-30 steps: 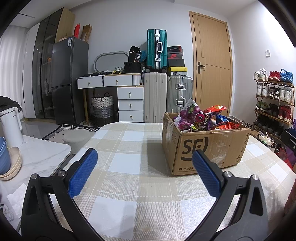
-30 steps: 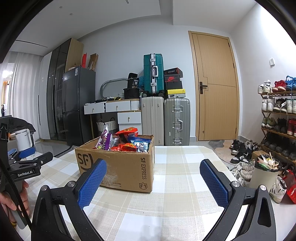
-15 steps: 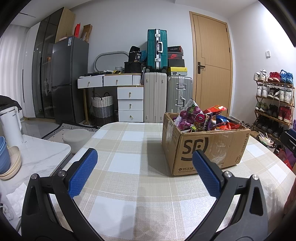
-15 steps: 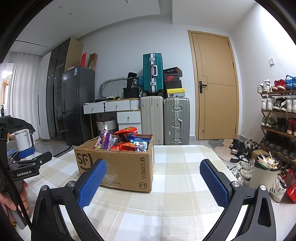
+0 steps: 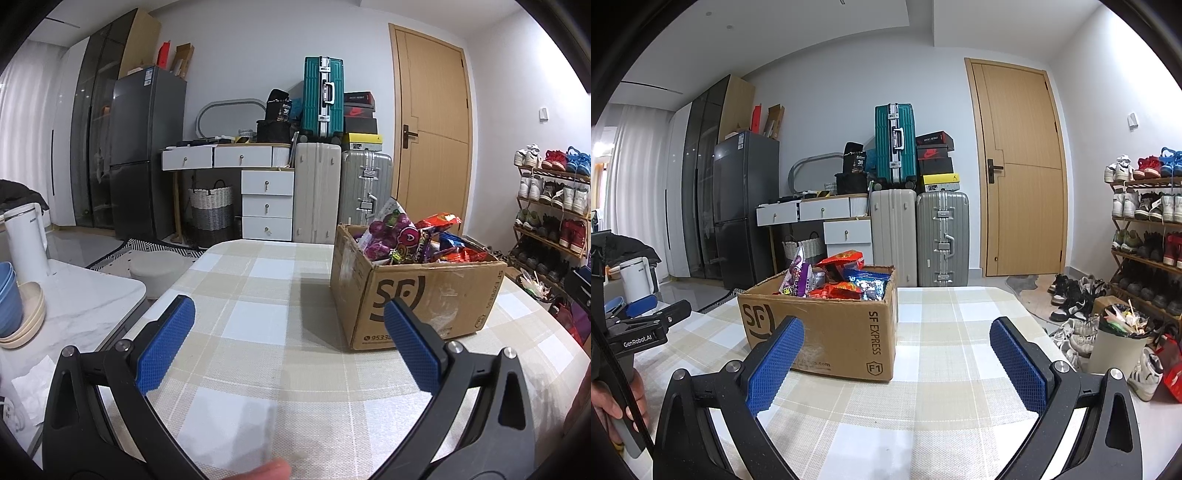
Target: Organize snacks
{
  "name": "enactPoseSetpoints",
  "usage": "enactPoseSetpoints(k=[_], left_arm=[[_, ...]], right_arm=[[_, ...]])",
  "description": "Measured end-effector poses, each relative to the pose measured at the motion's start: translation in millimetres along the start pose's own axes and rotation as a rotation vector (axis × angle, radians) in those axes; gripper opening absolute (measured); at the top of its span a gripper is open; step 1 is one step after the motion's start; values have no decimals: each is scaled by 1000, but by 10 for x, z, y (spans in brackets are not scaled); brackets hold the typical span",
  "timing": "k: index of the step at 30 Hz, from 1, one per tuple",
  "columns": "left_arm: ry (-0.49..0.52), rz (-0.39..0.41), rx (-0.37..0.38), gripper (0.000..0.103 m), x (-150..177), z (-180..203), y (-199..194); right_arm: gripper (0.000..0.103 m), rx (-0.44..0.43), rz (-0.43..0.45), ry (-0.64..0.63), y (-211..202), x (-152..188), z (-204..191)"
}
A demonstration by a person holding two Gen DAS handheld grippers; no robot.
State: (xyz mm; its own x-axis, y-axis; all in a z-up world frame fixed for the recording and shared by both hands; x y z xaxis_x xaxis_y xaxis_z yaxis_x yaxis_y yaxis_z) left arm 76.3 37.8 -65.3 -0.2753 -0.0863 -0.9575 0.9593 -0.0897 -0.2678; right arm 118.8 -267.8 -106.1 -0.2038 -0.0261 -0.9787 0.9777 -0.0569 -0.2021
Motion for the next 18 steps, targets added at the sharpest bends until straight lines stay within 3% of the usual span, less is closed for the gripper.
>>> enactPoseSetpoints(k=[18], left_arm=[[11,2,8,102,-4,161,8]], right_arm=[[102,1,-1,1,-3,1,6]])
Point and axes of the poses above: each gripper's, at about its wrist camera, not at the fingertips, and y roughly the way its jaws point, z to its right, x to its underside, the point moved 6 cm from there along y, roughly the way its jaws point, and after that the axes turned 15 degrees about x, right-handed, at the moved point
